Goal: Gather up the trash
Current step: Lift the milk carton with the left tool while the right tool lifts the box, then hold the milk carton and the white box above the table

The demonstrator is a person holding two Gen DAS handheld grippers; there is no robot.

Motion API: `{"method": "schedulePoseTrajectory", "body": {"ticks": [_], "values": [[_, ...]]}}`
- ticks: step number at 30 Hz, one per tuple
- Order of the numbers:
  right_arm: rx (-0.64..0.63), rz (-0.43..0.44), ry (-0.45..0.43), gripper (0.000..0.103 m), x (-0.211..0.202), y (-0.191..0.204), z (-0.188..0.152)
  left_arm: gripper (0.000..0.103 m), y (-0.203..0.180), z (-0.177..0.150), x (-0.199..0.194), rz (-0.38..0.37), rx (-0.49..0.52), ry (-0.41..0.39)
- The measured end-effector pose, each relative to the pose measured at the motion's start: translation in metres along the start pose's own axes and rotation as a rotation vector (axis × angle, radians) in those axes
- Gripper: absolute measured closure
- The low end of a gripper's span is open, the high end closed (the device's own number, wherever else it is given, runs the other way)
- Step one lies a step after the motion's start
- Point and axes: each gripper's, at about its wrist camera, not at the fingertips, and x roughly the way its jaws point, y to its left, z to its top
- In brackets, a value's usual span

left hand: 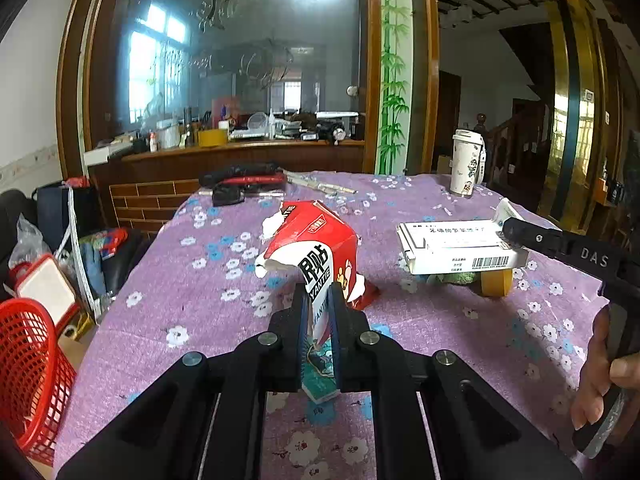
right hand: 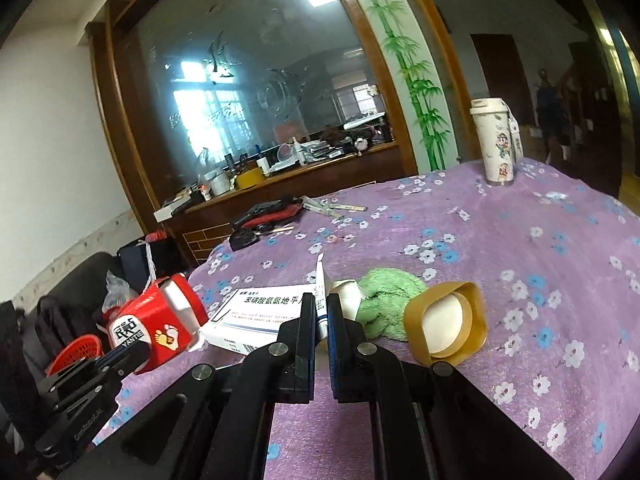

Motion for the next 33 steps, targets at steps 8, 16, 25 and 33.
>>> {"method": "schedulePoseTrajectory", "body": {"ticks": [8,16,25,33], "values": [[-0.017,0.006,0.003,0.097,0.0019,0.0029,-0.0001,0.094,0.0034,-0.0002,-0.0012,0.015,-0.004,-0.011],[-0.030,0.003,-0.005,0.097,0.0003,0.0051,-0.0001,0.094,0.0025,-0.0008,-0.0013,0.029,0.001,-0.009],[-0.040,0.001,0.002,0.097,0.0004,0.0081,-0.0012,0.094,0.0048,-0.0004,-0.0011,0.042,-0.002,-0.007],[-0.039,0.001,0.004,0.097,0.0008,0.0086,-0.0024,0.094,0.0052,-0.0004,-0.0015,0.044,-0.002,-0.008]]}}
